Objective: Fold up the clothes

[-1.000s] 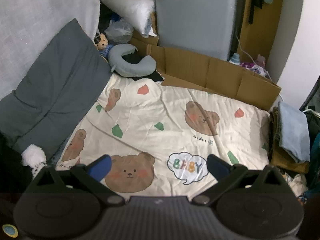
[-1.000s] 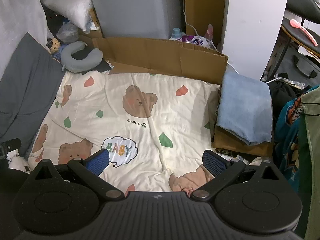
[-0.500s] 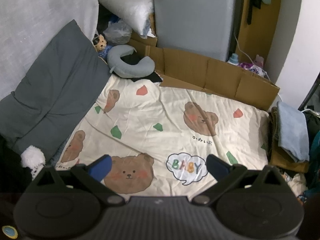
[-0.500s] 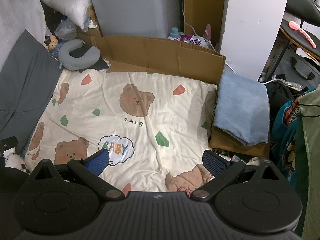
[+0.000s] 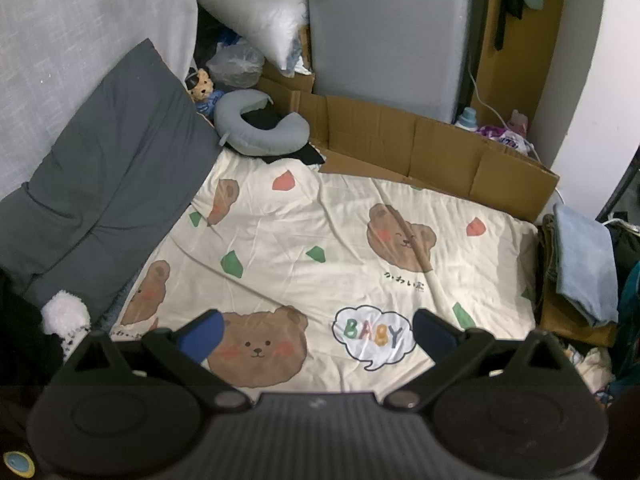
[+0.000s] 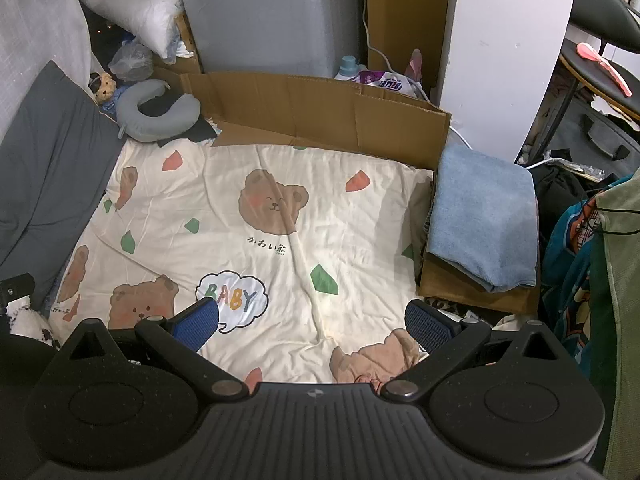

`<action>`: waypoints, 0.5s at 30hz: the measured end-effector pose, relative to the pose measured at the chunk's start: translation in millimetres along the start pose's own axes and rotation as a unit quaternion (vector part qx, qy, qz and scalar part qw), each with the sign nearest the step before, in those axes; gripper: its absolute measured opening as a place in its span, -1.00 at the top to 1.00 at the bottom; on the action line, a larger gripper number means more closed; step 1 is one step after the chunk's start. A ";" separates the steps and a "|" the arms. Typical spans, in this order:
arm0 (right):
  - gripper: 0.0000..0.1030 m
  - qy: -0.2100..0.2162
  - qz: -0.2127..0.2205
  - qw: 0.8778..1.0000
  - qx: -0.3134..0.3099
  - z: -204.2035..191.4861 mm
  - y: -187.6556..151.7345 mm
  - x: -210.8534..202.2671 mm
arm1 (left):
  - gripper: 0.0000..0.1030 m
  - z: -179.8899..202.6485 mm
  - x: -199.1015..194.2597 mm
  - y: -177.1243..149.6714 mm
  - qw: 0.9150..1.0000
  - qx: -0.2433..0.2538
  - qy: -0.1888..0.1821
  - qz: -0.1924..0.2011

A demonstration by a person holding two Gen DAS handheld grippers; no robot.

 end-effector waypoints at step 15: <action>-0.99 -0.002 0.003 1.000 -0.004 1.2 0.7 -0.4 | -0.97 -2.5 -0.5 -0.4 1.000 -0.003 0.001 0.001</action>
Point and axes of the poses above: each gripper's, at about its wrist camera, not at the fingertips, and x roughly the way its jaws point, z to its right, y to its top, the point moved 2 cm from there along x, roughly the way its jaws point, and after that the axes turned 15 degrees about -y, right-handed, at the moved point
